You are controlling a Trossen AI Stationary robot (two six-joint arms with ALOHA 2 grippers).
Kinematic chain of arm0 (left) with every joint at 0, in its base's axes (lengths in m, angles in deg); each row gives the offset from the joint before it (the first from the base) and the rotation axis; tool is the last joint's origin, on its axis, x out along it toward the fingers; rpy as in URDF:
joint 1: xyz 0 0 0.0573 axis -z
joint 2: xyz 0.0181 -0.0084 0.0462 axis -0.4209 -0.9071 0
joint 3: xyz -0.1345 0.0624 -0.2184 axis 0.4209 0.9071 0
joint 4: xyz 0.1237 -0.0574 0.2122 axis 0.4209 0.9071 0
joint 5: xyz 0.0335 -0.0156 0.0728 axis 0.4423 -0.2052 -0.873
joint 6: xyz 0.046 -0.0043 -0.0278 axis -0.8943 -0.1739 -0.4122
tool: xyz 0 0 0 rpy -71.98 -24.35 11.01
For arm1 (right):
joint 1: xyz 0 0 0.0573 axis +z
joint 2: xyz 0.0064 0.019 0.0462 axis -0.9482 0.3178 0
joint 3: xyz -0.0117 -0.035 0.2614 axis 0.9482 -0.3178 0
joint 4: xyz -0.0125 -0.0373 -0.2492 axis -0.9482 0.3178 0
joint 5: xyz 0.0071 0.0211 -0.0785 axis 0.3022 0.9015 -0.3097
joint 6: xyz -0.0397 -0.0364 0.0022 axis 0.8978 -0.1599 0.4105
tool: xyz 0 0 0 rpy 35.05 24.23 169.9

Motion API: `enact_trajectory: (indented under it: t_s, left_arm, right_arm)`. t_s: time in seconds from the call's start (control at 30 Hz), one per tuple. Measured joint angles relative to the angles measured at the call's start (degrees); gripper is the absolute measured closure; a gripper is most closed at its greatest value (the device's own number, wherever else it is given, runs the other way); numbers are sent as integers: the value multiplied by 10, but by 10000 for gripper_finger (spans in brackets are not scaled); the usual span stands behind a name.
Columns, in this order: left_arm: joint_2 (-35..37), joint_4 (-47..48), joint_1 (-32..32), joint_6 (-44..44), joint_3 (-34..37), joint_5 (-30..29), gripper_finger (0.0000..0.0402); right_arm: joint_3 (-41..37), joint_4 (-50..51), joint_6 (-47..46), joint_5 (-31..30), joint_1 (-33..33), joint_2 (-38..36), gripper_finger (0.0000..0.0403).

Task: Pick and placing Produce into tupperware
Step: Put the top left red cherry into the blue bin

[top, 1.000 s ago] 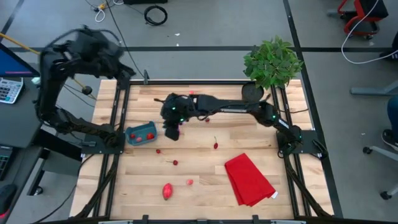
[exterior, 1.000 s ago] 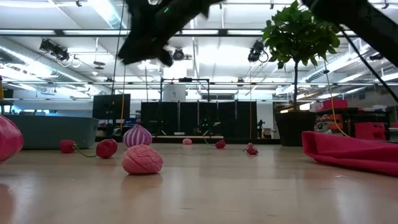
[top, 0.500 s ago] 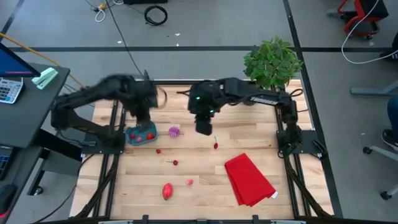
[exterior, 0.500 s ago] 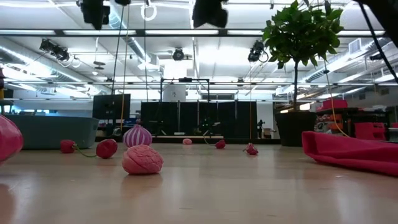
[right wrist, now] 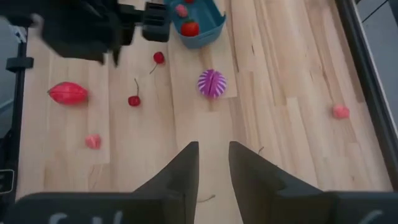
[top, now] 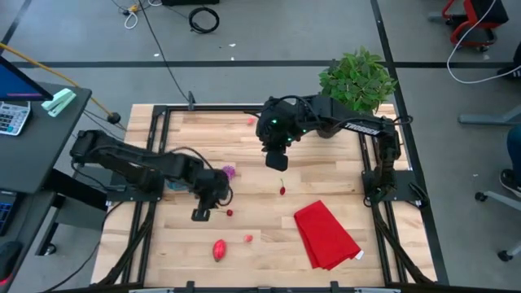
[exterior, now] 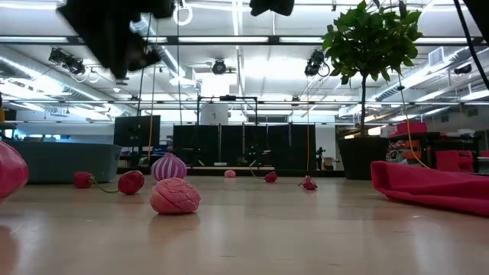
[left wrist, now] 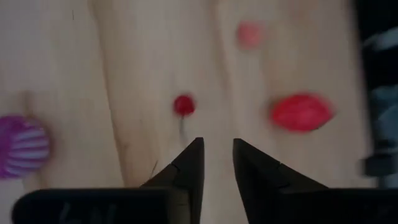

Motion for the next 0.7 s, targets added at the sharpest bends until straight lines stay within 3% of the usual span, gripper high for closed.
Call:
enact_trajectory:
  t_s: [0.37, 0.7]
  left_arm:
    - [-76, -44, 2, -16, 83, -35, 243]
    - [-128, -86, -7, -22, 83, -51, 235]
  right_arm:
    - [0, 2, 1, 0, 0, 10, 306]
    - [0, -4, 1, 0, 0, 10, 306]
